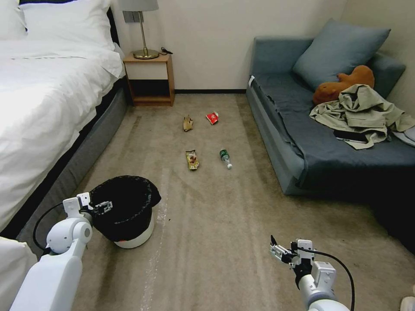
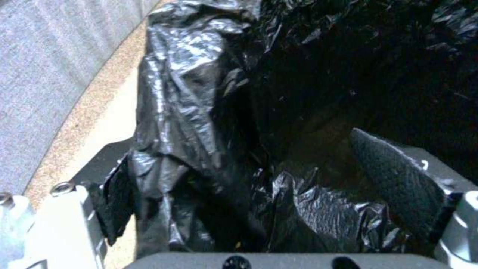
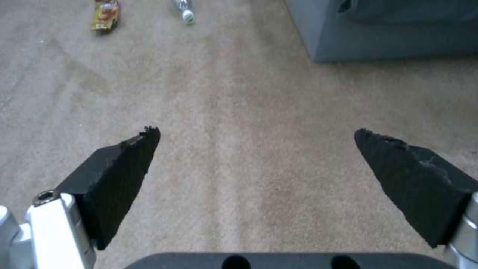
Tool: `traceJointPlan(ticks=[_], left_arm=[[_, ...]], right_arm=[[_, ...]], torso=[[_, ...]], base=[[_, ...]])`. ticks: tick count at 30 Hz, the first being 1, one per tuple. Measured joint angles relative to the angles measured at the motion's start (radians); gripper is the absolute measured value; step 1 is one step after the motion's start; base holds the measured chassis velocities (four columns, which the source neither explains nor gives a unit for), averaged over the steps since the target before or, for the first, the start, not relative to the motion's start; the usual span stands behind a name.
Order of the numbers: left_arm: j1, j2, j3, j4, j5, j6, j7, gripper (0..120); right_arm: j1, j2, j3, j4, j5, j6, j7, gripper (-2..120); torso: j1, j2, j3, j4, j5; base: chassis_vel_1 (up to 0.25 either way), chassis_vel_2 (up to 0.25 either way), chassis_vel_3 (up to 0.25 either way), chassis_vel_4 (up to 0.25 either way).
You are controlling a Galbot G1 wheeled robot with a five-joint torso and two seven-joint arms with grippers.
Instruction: Pick up the trash bin, then pick up the garbage on the floor and place it into the trash bin.
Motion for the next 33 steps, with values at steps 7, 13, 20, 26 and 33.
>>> traceJointPlan(ticks=[7,13,20,26,33], left_arm=[[-0.007,0.001,0.003,0.034,0.006,-0.01,0.01,81],[-0.006,0.007,0.003,0.039,0.0,-0.015,0.022,58],[0.019,0.02,-0.024,0.019,-0.006,-0.043,0.037,32],[0.036,0.026,-0.053,-0.017,0.009,-0.067,0.058,13],[0.062,0.029,-0.101,-0.106,0.042,-0.103,0.078,5]], right_arm=[[0.007,0.006,-0.002,-0.005,0.009,-0.014,0.003,100],[0.01,0.013,-0.006,-0.005,0.009,-0.02,0.006,100],[0.011,0.025,-0.011,-0.001,0.006,-0.029,0.006,100],[0.011,0.026,-0.012,0.007,0.007,-0.038,0.006,100],[0.012,0.015,-0.011,0.027,0.021,-0.052,0.003,100]], torso=[[0.0,0.0,0.0,0.0002,0.0009],[0.0,0.0,0.0,0.0002,0.0005],[0.0,0.0,0.0,0.0001,-0.0015],[0.0,0.0,0.0,-0.0002,-0.0015],[0.0,0.0,0.0,0.0,-0.0005]], base=[[0.0,0.0,0.0,0.0],[0.0,0.0,0.0,0.0],[0.0,0.0,0.0,0.0],[0.0,0.0,0.0,0.0],[0.0,0.0,0.0,0.0]])
